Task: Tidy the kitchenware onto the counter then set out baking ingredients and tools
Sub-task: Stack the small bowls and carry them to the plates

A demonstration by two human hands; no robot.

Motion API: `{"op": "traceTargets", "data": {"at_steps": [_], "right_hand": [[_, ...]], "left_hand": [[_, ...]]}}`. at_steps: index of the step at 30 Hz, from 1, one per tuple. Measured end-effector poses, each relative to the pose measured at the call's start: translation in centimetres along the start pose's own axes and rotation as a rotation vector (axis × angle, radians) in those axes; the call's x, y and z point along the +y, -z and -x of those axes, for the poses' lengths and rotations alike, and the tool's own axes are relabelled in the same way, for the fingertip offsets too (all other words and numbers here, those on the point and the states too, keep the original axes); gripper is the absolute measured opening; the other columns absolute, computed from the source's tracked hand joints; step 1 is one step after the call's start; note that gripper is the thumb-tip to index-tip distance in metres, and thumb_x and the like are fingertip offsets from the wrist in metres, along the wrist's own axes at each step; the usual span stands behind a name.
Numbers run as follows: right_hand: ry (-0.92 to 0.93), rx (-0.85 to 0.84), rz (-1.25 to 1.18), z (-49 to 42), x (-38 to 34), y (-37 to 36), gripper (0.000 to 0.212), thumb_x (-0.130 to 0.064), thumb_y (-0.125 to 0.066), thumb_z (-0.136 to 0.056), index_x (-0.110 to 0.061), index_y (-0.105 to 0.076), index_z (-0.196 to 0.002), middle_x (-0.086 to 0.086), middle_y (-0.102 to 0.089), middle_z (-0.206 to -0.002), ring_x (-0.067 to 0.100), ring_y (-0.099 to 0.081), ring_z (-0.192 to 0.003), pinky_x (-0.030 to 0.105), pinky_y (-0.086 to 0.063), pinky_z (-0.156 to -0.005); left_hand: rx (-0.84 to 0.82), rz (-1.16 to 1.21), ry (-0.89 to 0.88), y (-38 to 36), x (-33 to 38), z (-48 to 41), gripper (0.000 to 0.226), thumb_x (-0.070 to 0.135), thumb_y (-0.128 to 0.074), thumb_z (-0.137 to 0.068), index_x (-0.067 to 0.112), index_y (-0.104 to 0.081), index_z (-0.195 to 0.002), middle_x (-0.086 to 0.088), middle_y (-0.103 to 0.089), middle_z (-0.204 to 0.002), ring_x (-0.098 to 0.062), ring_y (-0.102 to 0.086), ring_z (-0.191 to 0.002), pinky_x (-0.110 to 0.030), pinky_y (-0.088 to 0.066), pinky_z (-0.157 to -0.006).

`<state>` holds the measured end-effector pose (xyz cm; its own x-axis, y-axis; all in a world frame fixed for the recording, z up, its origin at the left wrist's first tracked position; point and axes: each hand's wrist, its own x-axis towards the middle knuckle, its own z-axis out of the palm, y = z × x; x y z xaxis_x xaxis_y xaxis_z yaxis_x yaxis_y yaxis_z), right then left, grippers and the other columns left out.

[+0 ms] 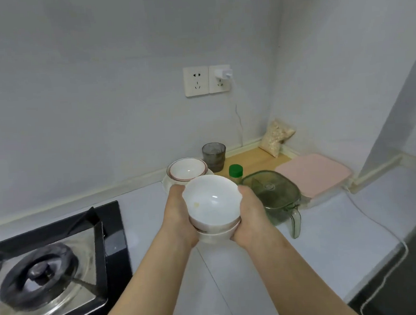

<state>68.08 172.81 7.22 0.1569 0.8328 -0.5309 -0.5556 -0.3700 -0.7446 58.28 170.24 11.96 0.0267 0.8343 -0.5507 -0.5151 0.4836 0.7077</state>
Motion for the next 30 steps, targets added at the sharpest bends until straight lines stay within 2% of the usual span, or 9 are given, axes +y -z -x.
{"op": "traceTargets", "data": {"at_steps": [7,11,15,19,22,25,28,29,30], "right_hand": [[-0.070,-0.119,0.124,-4.5,-2.9,-1.1,0.035,-0.040,-0.053,-0.083,-0.020,-0.063,-0.110,0.007,-0.065,-0.115,0.030,-0.060,-0.108,0.045,-0.045,-0.100],[-0.086,-0.182,0.146,-6.7,-5.2,-2.7,0.019,-0.039,-0.051,-0.089,-0.021,-0.059,-0.087,0.006,-0.063,-0.114,0.029,-0.059,-0.110,0.044,-0.045,-0.101],[-0.061,-0.260,0.154,-8.6,-7.6,-5.5,0.029,-0.040,-0.051,-0.090,-0.019,-0.059,-0.108,0.005,-0.062,-0.117,0.029,-0.058,-0.110,0.043,-0.044,-0.102],[-0.034,-0.250,0.109,-11.0,-10.3,-8.1,0.020,-0.038,-0.045,-0.094,-0.020,-0.054,-0.099,0.005,-0.057,-0.121,0.028,-0.054,-0.116,0.042,-0.040,-0.105],[-0.018,-0.246,0.097,-13.3,-10.9,-10.3,0.025,-0.036,-0.042,-0.096,-0.017,-0.052,-0.110,0.008,-0.056,-0.127,0.029,-0.052,-0.118,0.043,-0.038,-0.107],[0.008,-0.188,0.142,-15.0,-11.1,-11.8,0.028,-0.029,-0.041,-0.099,-0.011,-0.052,-0.119,0.008,-0.054,-0.123,0.028,-0.050,-0.117,0.043,-0.037,-0.107],[0.007,-0.130,0.201,-16.8,-10.7,-12.9,0.021,-0.026,-0.043,-0.098,-0.012,-0.053,-0.087,0.009,-0.051,-0.111,0.024,-0.049,-0.103,0.040,-0.039,-0.104],[0.003,-0.127,0.216,-17.6,-10.5,-13.3,0.021,-0.027,-0.042,-0.098,-0.012,-0.053,-0.087,0.008,-0.051,-0.111,0.023,-0.048,-0.103,0.038,-0.039,-0.102],[0.003,-0.126,0.222,-18.1,-10.1,-13.6,0.022,-0.028,-0.041,-0.098,-0.011,-0.055,-0.098,0.008,-0.052,-0.114,0.024,-0.049,-0.107,0.037,-0.038,-0.101]], "left_hand": [[0.074,0.063,-0.133,-2.5,0.7,-3.0,0.029,0.024,-0.040,-0.088,0.015,-0.057,-0.065,-0.002,-0.063,-0.047,-0.024,-0.057,-0.063,-0.028,-0.044,-0.062],[0.130,0.041,-0.244,-3.3,2.2,-5.0,0.029,0.029,-0.039,-0.090,0.018,-0.062,-0.075,0.000,-0.068,-0.056,-0.024,-0.062,-0.071,-0.029,-0.047,-0.064],[0.218,0.048,-0.284,-4.4,5.3,-7.3,0.027,0.037,-0.043,-0.090,0.020,-0.062,-0.087,-0.003,-0.068,-0.076,-0.025,-0.062,-0.076,-0.032,-0.048,-0.071],[0.259,0.048,-0.290,-5.9,8.4,-11.2,0.037,0.046,-0.044,-0.087,0.021,-0.059,-0.110,-0.005,-0.067,-0.097,-0.026,-0.063,-0.086,-0.034,-0.049,-0.071],[0.290,0.033,-0.286,-5.9,9.8,-15.0,0.057,0.055,-0.044,-0.078,0.024,-0.050,-0.126,-0.007,-0.063,-0.114,-0.030,-0.062,-0.099,-0.037,-0.051,-0.075],[0.313,0.010,-0.288,-5.2,10.8,-18.1,0.057,0.055,-0.041,-0.082,0.022,-0.047,-0.128,-0.008,-0.062,-0.116,-0.028,-0.061,-0.101,-0.033,-0.049,-0.070],[0.326,0.001,-0.304,-4.2,10.9,-20.6,0.053,0.052,-0.036,-0.089,0.021,-0.045,-0.131,-0.008,-0.061,-0.118,-0.028,-0.059,-0.104,-0.038,-0.049,-0.085],[0.333,-0.003,-0.311,-3.8,10.8,-21.4,0.053,0.051,-0.035,-0.090,0.021,-0.045,-0.132,-0.008,-0.060,-0.119,-0.028,-0.059,-0.105,-0.039,-0.047,-0.091],[0.338,-0.010,-0.317,-3.5,10.6,-21.9,0.052,0.051,-0.033,-0.091,0.021,-0.046,-0.132,-0.008,-0.061,-0.119,-0.028,-0.058,-0.106,-0.040,-0.046,-0.094]]}}
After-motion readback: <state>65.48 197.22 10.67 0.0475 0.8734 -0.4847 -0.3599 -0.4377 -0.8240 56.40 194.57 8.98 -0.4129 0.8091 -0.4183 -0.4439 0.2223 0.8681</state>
